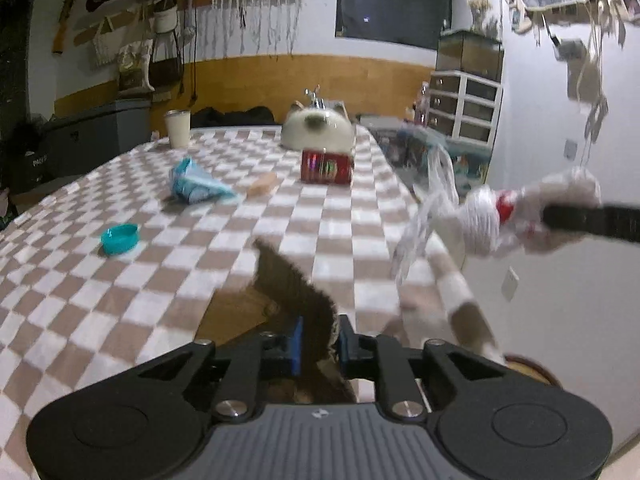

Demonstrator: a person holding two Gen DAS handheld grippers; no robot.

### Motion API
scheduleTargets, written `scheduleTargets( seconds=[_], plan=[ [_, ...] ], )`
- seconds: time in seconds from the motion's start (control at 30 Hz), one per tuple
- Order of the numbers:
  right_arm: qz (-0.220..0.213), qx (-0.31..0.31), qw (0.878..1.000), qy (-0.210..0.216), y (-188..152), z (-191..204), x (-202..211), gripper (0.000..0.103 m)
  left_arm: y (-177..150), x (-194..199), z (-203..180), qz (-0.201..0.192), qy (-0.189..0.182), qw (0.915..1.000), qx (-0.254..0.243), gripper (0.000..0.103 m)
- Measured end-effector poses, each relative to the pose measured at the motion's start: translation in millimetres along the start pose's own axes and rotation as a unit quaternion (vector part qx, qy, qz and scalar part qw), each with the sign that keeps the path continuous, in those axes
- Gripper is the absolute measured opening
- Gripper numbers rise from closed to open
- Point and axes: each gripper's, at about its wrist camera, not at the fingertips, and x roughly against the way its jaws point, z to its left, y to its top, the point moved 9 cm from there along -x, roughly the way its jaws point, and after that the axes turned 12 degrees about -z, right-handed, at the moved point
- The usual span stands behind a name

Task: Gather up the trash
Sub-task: 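Lift the cardboard and white bag off the counter with both tools, then carry the cardboard and white bag down over the trash bin with both tools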

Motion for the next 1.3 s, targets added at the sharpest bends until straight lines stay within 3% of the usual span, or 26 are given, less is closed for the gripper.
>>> scheduleTargets(
  seconds=[0.17,0.23,0.43,0.67,0.97,1.3],
  plan=[
    [0.008,-0.004,1.000,0.005,-8,2,1,0.018,-14,4,6,0.008,0.006,1.0000,0.003,0.026],
    [0.010,-0.006,1.000,0.006,-10,4,1,0.018,-13,4,7,0.005,0.007,0.9999,0.009,0.022],
    [0.010,-0.002,1.000,0.009,-9,5,6,0.018,-1,12,7,-0.015,0.006,0.9996,0.022,0.009],
    [0.001,-0.002,1.000,0.005,-2,0,13,0.018,18,24,-6,-0.037,-0.002,0.9991,0.022,0.009],
    [-0.016,0.004,1.000,-0.015,11,-23,35,0.018,38,30,-47,-0.057,-0.033,0.9979,0.004,0.009],
    [-0.024,0.006,0.998,-0.065,16,-81,65,0.018,42,22,-112,-0.060,-0.076,0.9952,-0.011,0.009]
  ],
)
